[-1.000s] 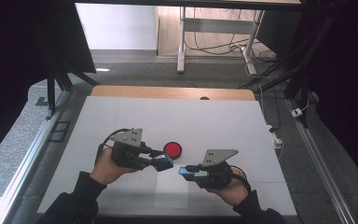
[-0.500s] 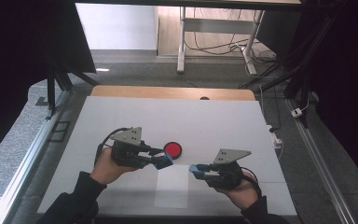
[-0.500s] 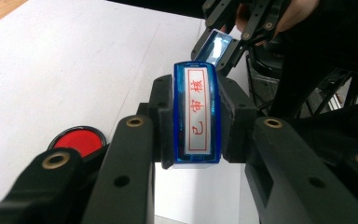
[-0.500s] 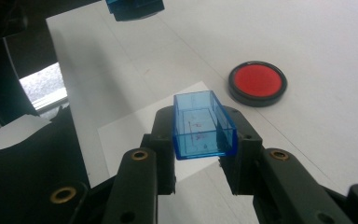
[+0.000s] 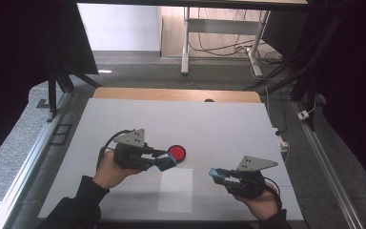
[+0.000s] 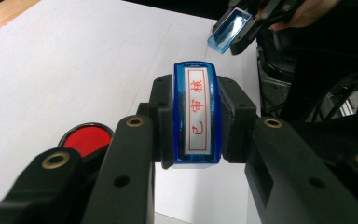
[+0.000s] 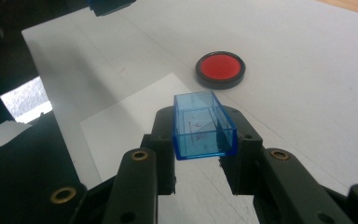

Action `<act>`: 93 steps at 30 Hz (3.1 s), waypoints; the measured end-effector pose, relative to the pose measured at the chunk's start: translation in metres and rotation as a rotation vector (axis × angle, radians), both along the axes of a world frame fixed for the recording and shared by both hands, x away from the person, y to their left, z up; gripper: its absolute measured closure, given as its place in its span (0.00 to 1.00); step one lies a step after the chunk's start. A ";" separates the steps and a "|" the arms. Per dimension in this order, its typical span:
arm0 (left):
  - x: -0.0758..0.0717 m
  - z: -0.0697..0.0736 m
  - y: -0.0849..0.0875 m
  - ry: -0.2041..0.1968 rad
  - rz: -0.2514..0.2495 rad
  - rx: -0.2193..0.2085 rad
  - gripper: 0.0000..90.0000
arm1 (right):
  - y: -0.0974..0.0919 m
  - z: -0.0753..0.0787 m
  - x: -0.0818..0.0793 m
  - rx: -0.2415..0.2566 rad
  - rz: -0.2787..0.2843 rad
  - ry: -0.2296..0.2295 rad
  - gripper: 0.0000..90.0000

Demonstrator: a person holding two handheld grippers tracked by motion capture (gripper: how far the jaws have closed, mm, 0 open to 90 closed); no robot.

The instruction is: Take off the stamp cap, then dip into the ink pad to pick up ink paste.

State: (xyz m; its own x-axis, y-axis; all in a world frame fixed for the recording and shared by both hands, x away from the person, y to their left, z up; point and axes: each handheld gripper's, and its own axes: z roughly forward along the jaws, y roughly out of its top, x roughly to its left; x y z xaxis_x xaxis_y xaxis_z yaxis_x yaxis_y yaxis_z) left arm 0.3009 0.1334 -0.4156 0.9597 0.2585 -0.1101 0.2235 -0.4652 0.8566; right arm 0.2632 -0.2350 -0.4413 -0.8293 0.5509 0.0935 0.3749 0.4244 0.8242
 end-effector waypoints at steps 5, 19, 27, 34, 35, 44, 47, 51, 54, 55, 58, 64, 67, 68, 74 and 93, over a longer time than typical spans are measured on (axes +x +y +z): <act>0.000 0.000 0.000 -0.006 0.008 0.003 0.78 | -0.012 0.000 -0.003 0.004 -0.039 -0.004 0.76; 0.003 -0.004 -0.003 -0.012 0.042 0.026 0.78 | -0.044 -0.004 -0.012 -0.019 -0.128 -0.010 0.76; 0.004 -0.005 -0.002 -0.003 0.059 0.022 0.78 | -0.058 -0.007 -0.020 0.007 -0.204 -0.001 0.76; 0.004 -0.005 -0.002 0.008 0.069 0.025 0.78 | -0.067 -0.011 -0.024 -0.015 -0.230 0.022 0.76; 0.004 -0.005 -0.002 0.011 0.071 0.025 0.78 | -0.068 -0.012 -0.024 -0.016 -0.233 0.028 0.76; 0.005 -0.005 -0.004 0.019 0.092 0.033 0.78 | -0.073 -0.015 -0.025 -0.019 -0.233 0.055 0.76; 0.007 -0.006 -0.005 0.027 0.102 0.035 0.78 | -0.073 -0.015 -0.025 -0.022 -0.235 0.060 0.76; 0.009 -0.007 -0.006 0.026 0.119 0.042 0.78 | -0.072 -0.015 -0.025 -0.032 -0.233 0.058 0.76; 0.012 -0.008 -0.007 0.022 0.132 0.049 0.78 | -0.073 -0.015 -0.025 -0.029 -0.235 0.058 0.76; 0.014 -0.008 -0.007 0.023 0.135 0.050 0.78 | -0.073 -0.015 -0.025 -0.024 -0.236 0.058 0.76; 0.019 -0.010 -0.008 0.042 0.150 0.067 0.78 | -0.073 -0.015 -0.025 -0.023 -0.235 0.058 0.76; 0.030 -0.014 -0.014 0.075 0.181 0.100 0.78 | -0.073 -0.015 -0.025 -0.021 -0.235 0.058 0.76; 0.035 -0.016 -0.017 0.073 0.189 0.110 0.78 | -0.073 -0.015 -0.025 -0.019 -0.232 0.059 0.76; 0.036 -0.016 -0.019 0.073 0.193 0.113 0.78 | -0.073 -0.015 -0.025 -0.017 -0.231 0.059 0.76; 0.050 -0.022 -0.028 0.082 0.214 0.133 0.78 | -0.074 -0.015 -0.025 -0.019 -0.230 0.061 0.76; 0.081 -0.048 -0.048 0.116 0.261 0.190 0.78 | -0.074 -0.015 -0.025 -0.010 -0.228 0.065 0.76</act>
